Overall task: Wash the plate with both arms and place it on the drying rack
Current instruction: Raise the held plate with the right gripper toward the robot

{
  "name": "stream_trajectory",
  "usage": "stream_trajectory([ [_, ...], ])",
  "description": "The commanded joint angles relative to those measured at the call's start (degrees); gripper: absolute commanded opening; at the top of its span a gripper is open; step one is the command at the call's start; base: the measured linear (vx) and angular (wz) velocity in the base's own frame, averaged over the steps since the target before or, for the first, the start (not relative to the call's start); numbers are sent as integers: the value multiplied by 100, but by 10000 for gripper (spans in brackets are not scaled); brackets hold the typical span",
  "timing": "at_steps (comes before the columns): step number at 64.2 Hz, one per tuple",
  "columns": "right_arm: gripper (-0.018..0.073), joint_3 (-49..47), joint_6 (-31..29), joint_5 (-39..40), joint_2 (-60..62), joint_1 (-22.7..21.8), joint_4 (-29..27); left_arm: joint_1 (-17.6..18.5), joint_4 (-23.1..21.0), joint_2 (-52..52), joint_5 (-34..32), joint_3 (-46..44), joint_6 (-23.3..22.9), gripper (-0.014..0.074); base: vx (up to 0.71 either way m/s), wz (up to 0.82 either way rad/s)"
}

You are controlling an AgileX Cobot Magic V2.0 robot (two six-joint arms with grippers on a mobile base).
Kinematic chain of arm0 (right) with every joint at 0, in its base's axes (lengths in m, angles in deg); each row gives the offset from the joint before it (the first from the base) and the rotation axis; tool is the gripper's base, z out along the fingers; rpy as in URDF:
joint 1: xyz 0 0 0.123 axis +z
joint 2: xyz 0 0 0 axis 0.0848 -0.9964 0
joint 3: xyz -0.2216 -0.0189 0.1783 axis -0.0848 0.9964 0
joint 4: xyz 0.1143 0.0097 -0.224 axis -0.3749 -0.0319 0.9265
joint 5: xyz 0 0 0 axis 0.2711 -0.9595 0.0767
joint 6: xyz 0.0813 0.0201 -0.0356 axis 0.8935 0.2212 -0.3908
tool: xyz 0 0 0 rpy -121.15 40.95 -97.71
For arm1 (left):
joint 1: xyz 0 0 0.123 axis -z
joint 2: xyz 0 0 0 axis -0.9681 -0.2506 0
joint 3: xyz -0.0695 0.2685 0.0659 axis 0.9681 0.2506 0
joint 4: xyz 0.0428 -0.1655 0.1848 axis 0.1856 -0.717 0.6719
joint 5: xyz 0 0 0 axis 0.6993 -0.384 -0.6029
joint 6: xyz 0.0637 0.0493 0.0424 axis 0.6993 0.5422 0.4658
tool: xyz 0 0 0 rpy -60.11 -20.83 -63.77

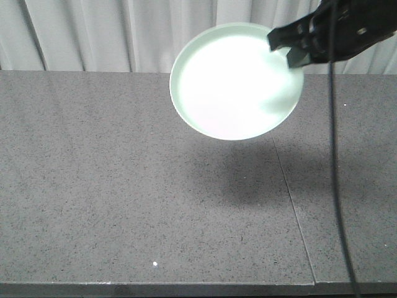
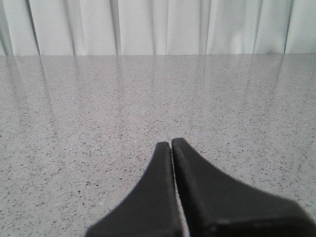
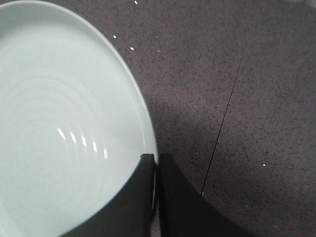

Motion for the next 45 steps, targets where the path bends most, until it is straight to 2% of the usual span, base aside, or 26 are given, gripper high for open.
stream_trajectory([
  [1,-1,-134,-104,211,608,-16,-147,-9,17,79,-398,-148,-34,-6,0,0],
  [13,-1,310,-146,394,1419,-16,-170,-9,17,79,-398,-148,-34,-6,0,0],
  [20,-1,1394,-164,870,2139,-16,-261,-9,17,79,-398,-148,-34,-6,0,0],
  [33,-1,4016,-210,2186,3961,-16,-611,-9,17,79,-398,-148,-34,-6,0,0],
  [45,-1,6116,-107,2561,5676,-16,-738,-9,17,79,-398,-148,-34,-6,0,0],
])
